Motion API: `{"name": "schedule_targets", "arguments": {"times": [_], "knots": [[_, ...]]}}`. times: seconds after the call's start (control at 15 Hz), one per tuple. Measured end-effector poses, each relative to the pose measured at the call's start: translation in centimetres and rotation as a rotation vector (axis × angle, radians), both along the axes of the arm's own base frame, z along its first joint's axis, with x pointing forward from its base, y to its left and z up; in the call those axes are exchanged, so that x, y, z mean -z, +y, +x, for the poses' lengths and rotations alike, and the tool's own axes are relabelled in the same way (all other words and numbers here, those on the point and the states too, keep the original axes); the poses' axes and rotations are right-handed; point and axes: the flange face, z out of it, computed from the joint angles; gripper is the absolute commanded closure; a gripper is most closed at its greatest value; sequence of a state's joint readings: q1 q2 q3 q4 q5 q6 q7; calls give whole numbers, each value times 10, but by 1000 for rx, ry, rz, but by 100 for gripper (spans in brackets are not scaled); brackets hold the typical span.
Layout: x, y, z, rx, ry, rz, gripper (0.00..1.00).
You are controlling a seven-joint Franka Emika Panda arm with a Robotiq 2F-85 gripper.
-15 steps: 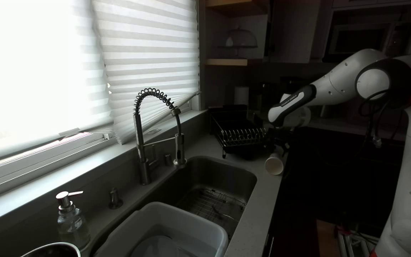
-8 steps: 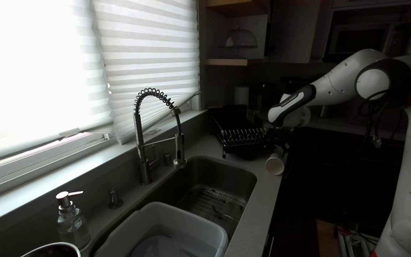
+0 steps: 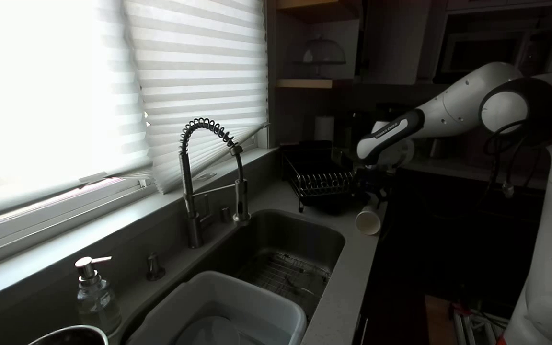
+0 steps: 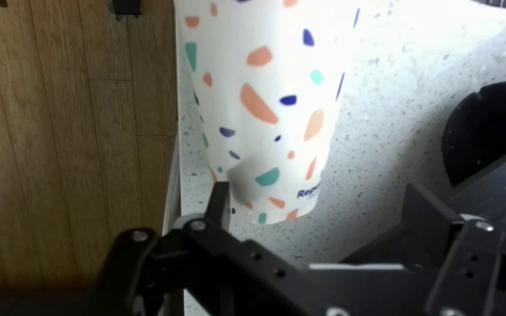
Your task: Place the coffee cup upright
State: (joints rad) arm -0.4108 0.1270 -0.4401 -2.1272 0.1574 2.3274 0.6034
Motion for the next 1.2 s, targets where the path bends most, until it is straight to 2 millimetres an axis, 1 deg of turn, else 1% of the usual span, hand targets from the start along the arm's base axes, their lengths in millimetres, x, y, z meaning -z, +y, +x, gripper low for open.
{"name": "schedule_targets", "arguments": {"times": [0.2,0.4,0.6,0.8,1.0,1.2], "knots": [[-21,12,11,-58,27,30,0],[-43,36,23,-155,59,88,0],[-60,60,29,-290,120,112,0],[-69,77,27,-437,200,121,0],[-75,87,28,-591,243,89,0],[-77,88,30,-599,241,84,0]]}}
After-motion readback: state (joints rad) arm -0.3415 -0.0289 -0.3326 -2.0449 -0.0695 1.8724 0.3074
